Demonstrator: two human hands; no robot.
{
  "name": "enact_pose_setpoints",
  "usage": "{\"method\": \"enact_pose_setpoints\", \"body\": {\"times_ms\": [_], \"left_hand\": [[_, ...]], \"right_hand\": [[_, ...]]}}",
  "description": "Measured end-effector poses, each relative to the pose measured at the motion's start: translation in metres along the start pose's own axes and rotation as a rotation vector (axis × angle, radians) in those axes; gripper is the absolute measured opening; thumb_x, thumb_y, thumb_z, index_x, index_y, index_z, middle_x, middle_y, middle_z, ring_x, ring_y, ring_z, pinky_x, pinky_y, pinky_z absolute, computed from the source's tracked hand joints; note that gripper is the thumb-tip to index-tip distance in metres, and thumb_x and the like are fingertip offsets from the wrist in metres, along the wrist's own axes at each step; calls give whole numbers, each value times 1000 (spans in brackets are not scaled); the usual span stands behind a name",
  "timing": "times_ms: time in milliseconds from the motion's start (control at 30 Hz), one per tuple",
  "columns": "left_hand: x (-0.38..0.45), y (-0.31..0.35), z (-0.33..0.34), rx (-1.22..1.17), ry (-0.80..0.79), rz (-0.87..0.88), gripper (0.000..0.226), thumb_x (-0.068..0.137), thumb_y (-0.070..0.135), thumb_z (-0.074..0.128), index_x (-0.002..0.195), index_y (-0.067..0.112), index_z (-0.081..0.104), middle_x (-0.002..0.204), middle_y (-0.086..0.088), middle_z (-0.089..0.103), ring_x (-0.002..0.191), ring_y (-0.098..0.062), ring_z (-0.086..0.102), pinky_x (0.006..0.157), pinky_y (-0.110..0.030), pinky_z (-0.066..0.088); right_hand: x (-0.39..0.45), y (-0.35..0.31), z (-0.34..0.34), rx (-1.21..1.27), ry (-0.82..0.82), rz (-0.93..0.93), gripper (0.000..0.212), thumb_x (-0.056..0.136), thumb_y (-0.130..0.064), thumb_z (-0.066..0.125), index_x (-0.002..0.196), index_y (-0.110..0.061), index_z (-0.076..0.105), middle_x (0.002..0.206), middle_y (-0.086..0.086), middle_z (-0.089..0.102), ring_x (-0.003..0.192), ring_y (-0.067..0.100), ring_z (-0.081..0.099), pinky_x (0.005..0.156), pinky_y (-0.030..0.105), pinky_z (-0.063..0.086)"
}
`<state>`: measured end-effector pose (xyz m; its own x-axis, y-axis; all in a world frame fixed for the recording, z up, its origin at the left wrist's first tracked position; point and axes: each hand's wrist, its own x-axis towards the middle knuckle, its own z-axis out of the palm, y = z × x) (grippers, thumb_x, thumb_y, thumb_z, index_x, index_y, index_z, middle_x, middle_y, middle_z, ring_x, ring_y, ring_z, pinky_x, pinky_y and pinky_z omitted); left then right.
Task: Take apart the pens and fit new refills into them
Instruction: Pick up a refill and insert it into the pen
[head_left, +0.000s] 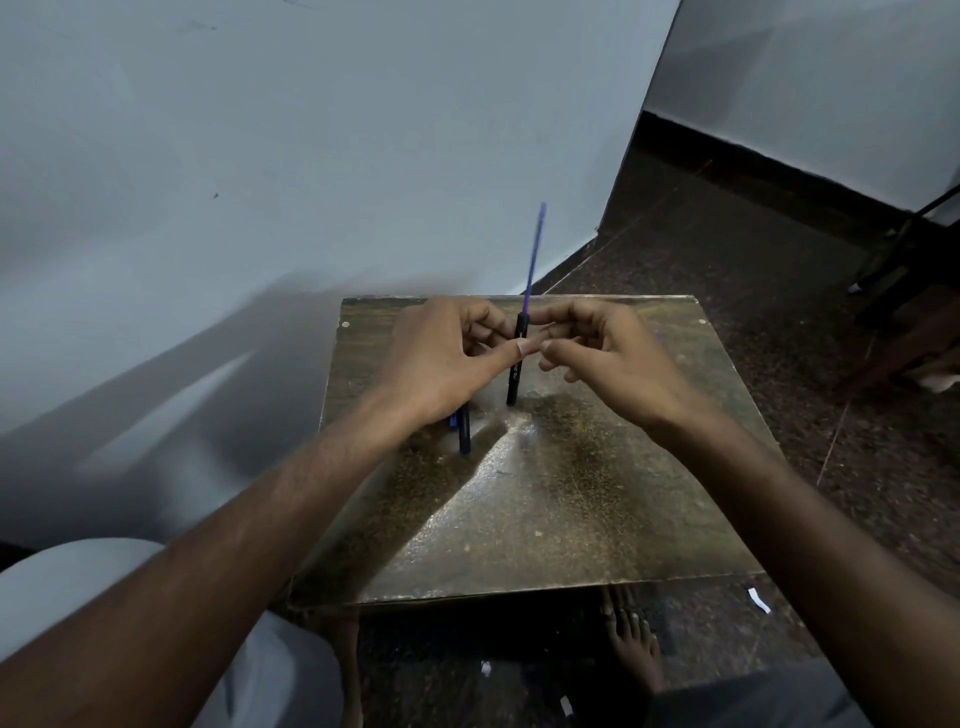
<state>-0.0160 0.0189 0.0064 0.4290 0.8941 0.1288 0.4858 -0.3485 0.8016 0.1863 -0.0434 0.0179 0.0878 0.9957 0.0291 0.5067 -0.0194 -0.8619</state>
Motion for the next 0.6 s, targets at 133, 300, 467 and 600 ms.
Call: {"method": "enact_pose_setpoints", "body": {"times_ms": [133,300,467,600], "left_hand": [[0,4,0,16,52,23,13,90,43,86,99,36,80,83,20,79,79,9,74,64,-1,50],[-2,7,-1,21,57,36,12,89,42,87,99,37,82,82,21,80,78,9,75,68,-6,52],[0,7,-4,12,20,14,15,88,47,87,99,37,83,81,22,79,79,9,74,63,-4,51],[7,-3,-29,93,75,-59,14,87,50,86,90,37,81,75,23,75,72,19,68,59,4,44]], "right_hand": [[0,-1,4,-98,2,-20,35,91,-21,77,126,-27,73,100,-10,83,93,8,79,92,44,65],[-2,-2,8,-171,17,-85,29,93,-31,83,121,-27,76,96,-11,82,84,-1,78,81,31,66],[-1,-1,11,-203,50,-124,23,94,-32,82,117,-25,80,96,-12,82,85,-1,77,75,17,61],[0,0,11,-149,42,-91,20,92,-22,85,111,-23,80,92,-11,81,82,-2,75,72,9,55]]}}
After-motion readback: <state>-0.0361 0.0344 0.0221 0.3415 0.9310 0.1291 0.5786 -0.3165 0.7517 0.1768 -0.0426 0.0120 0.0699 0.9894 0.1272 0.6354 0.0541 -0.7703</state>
